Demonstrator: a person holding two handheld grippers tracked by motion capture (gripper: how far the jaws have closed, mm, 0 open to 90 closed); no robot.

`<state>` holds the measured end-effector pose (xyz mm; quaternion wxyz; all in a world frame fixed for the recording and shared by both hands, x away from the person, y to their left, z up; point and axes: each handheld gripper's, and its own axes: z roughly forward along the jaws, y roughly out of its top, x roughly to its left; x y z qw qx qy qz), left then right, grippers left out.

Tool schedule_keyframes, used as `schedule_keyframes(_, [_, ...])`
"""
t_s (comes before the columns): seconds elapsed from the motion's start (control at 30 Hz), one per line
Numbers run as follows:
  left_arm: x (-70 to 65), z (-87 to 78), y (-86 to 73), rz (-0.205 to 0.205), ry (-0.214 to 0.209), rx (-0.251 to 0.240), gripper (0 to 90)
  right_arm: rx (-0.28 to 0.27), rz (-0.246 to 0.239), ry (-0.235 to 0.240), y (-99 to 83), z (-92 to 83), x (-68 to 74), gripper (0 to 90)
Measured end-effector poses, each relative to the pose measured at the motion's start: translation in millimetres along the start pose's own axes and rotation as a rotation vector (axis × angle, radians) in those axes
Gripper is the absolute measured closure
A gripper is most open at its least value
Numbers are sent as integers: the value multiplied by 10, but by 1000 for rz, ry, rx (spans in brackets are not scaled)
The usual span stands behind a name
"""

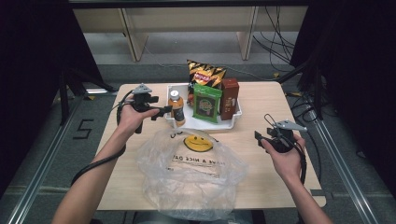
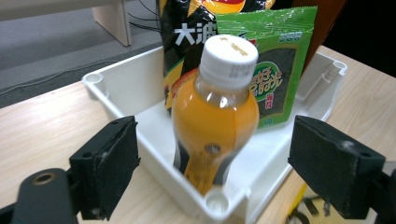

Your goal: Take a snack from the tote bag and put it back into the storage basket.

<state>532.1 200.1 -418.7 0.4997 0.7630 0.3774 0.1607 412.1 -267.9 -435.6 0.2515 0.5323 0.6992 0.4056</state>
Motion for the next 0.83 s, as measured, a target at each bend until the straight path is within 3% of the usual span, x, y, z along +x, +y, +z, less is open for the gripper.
schedule_keyframes(0.17, [-46,-243,-194,-25,4,-10,153,-14,-2,23,-3,15,1,453])
schedule_keyframes(0.5, [-253,-585,-520,-68,-9,-44,158,-1,9,15,10,0,-6,453])
schedule_keyframes(0.53, [-288,-611,-562,-71,-13,-42,163,-4,-9,4,7,8,-21,453])
schedule_keyframes(0.57, [-329,-635,-613,-83,-16,-40,163,9,41,3,3,-2,17,453])
schedule_keyframes(0.63, [-394,-686,-716,-97,-38,-44,164,9,32,3,0,-9,11,452])
schedule_keyframes(0.67, [-421,-721,-766,-103,-44,-48,165,1,-2,5,3,-2,-18,452])
schedule_keyframes(0.7, [-455,-753,-818,-126,-48,-53,167,2,-8,4,0,-2,-23,452])
schedule_keyframes(0.73, [-483,-791,-863,-136,-56,-55,168,15,26,4,-6,-9,4,452])
schedule_keyframes(0.8, [-540,-880,-943,-146,-50,-70,178,19,32,2,-9,7,4,452])
schedule_keyframes(0.83, [-560,-914,-978,-151,-53,-78,182,4,-3,2,-13,29,-27,452])
